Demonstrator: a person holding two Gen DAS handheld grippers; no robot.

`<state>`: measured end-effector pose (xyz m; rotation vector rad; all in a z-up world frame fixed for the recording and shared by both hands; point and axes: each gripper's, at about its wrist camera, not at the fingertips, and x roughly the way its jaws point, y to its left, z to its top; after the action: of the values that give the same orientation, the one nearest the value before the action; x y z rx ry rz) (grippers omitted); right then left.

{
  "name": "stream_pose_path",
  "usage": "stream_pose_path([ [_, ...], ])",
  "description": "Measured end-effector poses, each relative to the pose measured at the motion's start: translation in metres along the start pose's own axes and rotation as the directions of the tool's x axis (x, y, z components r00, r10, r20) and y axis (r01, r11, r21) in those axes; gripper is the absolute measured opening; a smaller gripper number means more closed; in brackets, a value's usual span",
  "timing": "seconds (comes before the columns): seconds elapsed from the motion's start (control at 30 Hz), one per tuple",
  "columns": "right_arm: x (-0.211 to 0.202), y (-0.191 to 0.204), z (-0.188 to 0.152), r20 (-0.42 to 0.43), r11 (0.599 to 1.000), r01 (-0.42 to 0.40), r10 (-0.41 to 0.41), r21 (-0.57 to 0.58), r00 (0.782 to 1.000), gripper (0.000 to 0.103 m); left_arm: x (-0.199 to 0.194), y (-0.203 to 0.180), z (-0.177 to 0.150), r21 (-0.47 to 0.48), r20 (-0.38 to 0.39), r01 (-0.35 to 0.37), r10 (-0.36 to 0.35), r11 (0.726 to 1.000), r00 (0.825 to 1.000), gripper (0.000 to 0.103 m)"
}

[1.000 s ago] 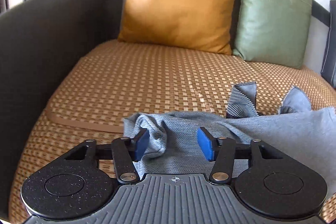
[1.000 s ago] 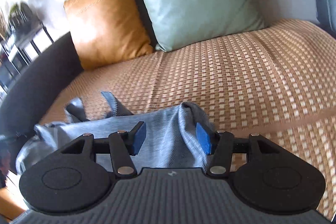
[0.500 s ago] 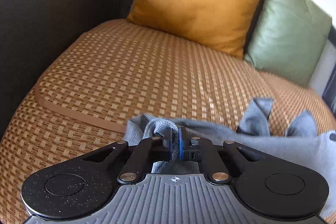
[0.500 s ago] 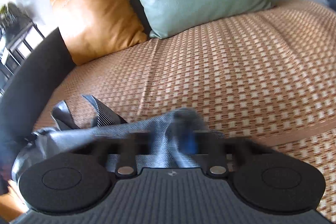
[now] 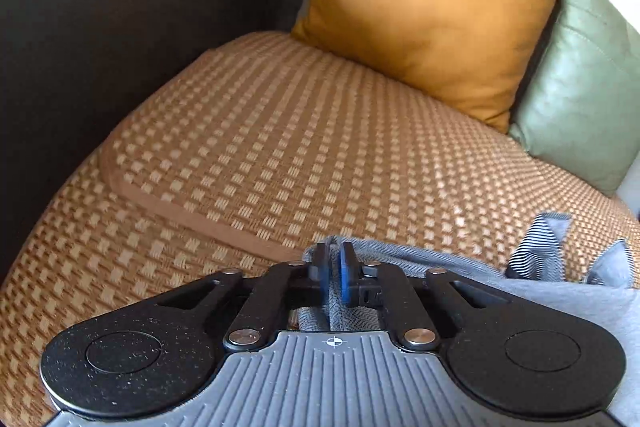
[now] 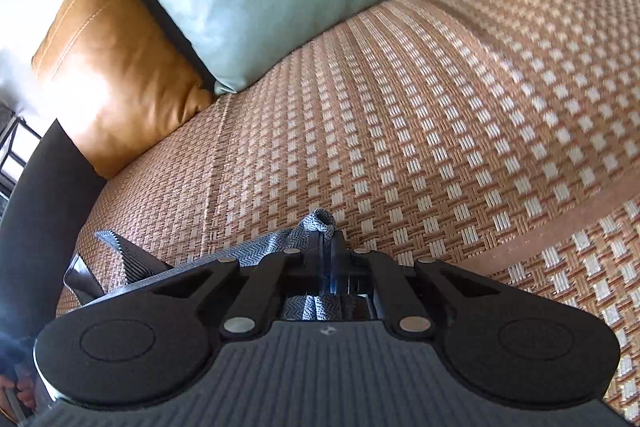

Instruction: Fold clothes

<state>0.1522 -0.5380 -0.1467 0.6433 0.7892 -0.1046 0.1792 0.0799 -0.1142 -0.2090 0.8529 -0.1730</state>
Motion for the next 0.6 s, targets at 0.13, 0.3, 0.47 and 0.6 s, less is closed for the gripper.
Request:
stream_pose_path([
  [0.13, -0.03, 0.016, 0.001, 0.105, 0.996, 0.004, 0.004, -0.084, 0.994, 0.045, -0.017, -0.001, 0.004, 0.023, 0.03, 0.01, -0.011, 1.0, 1.0, 0.058],
  [0.3, -0.035, 0.058, 0.001, 0.074, 0.93, -0.063, 0.096, -0.363, 0.993, 0.063, -0.014, -0.023, 0.004, 0.122, -0.012, 0.037, -0.035, 0.992, 0.999, 0.073],
  [0.47, -0.007, 0.074, -0.001, -0.001, 0.87, -0.013, 0.015, -0.494, 1.0, 0.07, 0.009, -0.04, 0.003, 0.194, -0.052, 0.004, 0.006, 0.981, 0.999, 0.074],
  [0.6, 0.006, 0.059, 0.003, -0.048, 0.896, 0.003, -0.027, -0.445, 0.999, 0.072, 0.015, -0.041, 0.0, 0.177, -0.066, 0.021, -0.01, 0.984, 0.998, 0.04],
])
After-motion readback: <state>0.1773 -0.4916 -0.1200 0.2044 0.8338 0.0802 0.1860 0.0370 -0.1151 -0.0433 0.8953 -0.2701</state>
